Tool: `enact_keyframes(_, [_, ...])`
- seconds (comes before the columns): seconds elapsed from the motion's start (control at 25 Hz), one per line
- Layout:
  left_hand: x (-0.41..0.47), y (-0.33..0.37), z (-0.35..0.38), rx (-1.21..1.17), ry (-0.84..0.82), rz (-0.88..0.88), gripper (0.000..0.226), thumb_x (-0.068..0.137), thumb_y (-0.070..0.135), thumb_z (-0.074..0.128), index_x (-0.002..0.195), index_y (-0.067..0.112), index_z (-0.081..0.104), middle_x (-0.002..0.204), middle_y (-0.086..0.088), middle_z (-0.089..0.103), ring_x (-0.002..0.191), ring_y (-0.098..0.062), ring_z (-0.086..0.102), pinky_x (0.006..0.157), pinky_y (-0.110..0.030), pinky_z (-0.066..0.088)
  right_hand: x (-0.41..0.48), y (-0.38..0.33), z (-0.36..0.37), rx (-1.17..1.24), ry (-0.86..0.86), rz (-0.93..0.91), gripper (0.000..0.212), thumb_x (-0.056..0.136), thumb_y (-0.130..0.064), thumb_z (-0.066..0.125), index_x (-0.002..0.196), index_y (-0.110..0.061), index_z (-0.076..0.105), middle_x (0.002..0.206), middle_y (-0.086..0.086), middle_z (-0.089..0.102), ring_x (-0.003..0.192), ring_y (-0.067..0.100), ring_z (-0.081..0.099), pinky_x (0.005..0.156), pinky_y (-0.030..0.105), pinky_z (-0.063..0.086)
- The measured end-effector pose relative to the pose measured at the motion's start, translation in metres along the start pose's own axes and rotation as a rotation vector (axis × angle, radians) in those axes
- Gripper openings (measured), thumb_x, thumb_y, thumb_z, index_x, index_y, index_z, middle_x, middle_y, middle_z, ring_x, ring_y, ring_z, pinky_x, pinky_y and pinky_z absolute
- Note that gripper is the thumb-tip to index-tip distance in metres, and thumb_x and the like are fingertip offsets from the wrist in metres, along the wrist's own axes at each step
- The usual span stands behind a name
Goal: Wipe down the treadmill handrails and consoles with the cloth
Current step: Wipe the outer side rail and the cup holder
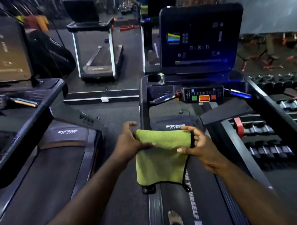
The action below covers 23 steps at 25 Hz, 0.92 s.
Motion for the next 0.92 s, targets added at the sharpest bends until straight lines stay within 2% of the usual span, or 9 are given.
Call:
enact_keyframes(0.12, [-0.001,0.016,0.004,0.443,-0.024,0.34,0.079,0.056,0.003,0.097,0.128,0.015,0.068,0.115,-0.004,0.07,0.103,-0.015,0.062,0.089,-0.027,0.049,0.006,-0.003,-0.013,-0.486,-0.049,-0.079,0.099,0.051,-0.032,0.102,0.139,-0.045,0.058,0.146,-0.016,0.06,0.134,0.01,0.058,0.111,0.04,0.051])
enact_keyframes(0.28, [0.007,0.031,0.0,0.579,-0.006,0.49,0.039,0.071,0.015,0.092,0.106,0.014,0.077,0.105,-0.006,0.067,0.099,-0.024,0.061,0.082,-0.025,0.04,0.016,-0.028,-0.029,-0.768,0.054,-0.19,0.06,0.064,-0.018,0.096,0.117,-0.037,0.075,0.116,-0.01,0.073,0.098,0.0,0.065,0.094,0.027,0.054])
enact_keyframes(0.36, [0.008,0.035,-0.01,0.413,-0.047,0.428,0.024,0.079,0.017,0.09,0.099,0.012,0.077,0.106,-0.002,0.063,0.096,-0.016,0.06,0.083,-0.025,0.047,0.015,-0.045,-0.037,-0.704,0.063,-0.244,0.039,0.067,-0.012,0.094,0.094,-0.035,0.078,0.098,-0.007,0.069,0.086,-0.001,0.063,0.081,0.025,0.051])
enact_keyframes(0.4, [0.007,0.038,-0.015,0.164,-0.109,0.356,0.021,0.083,0.017,0.087,0.099,0.012,0.076,0.108,0.0,0.067,0.096,-0.013,0.064,0.083,-0.022,0.051,0.014,-0.049,-0.042,-0.544,0.06,-0.231,0.035,0.068,-0.009,0.093,0.091,-0.03,0.078,0.096,-0.004,0.067,0.084,0.0,0.062,0.078,0.022,0.049])
enact_keyframes(0.48, [-0.002,0.043,-0.008,-0.471,-0.261,0.154,0.017,0.091,0.016,0.072,0.105,0.007,0.071,0.102,-0.004,0.073,0.088,-0.012,0.069,0.078,-0.023,0.057,0.011,-0.047,-0.038,0.048,-0.003,-0.098,0.033,0.07,-0.006,0.087,0.101,-0.013,0.078,0.101,0.005,0.072,0.089,0.01,0.069,0.08,0.022,0.056])
enact_keyframes(0.56, [-0.011,0.036,0.013,-0.748,-0.286,-0.007,0.022,0.097,0.02,0.062,0.115,0.008,0.065,0.099,-0.007,0.075,0.085,-0.015,0.072,0.077,-0.03,0.061,0.008,-0.03,-0.022,0.43,-0.025,0.076,0.051,0.072,-0.017,0.088,0.119,-0.003,0.073,0.114,0.016,0.075,0.103,0.028,0.073,0.095,0.043,0.061])
enact_keyframes(0.64, [-0.015,0.025,0.032,-0.785,-0.225,-0.091,0.025,0.099,0.028,0.059,0.117,0.011,0.062,0.099,-0.005,0.076,0.089,-0.016,0.073,0.076,-0.034,0.062,0.007,-0.014,-0.007,0.507,0.045,0.185,0.063,0.077,-0.031,0.089,0.13,-0.005,0.069,0.125,0.019,0.073,0.116,0.035,0.071,0.108,0.058,0.052])
enact_keyframes(0.8, [-0.021,0.026,0.036,-0.567,-0.051,0.103,0.018,0.107,0.037,0.053,0.108,0.019,0.049,0.094,0.005,0.067,0.088,-0.006,0.065,0.077,-0.029,0.057,-0.003,-0.024,0.008,0.135,0.379,-0.014,0.019,0.1,-0.032,0.069,0.117,-0.024,0.074,0.105,-0.007,0.08,0.101,0.01,0.074,0.094,0.04,0.054])
enact_keyframes(0.92, [-0.043,0.043,0.053,-0.281,0.003,0.317,0.019,0.107,0.04,0.044,0.116,0.025,0.04,0.112,0.007,0.059,0.101,0.004,0.06,0.087,-0.021,0.05,-0.03,-0.037,0.052,-0.148,0.345,-0.206,0.036,0.099,-0.053,0.06,0.126,-0.032,0.069,0.108,-0.021,0.075,0.1,-0.004,0.069,0.091,0.027,0.054])
Point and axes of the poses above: each hand's wrist, its own x-axis towards the middle knuckle, its own z-axis out of the palm, y = z × x, the point moved 4 cm from there along x, towards the middle knuckle
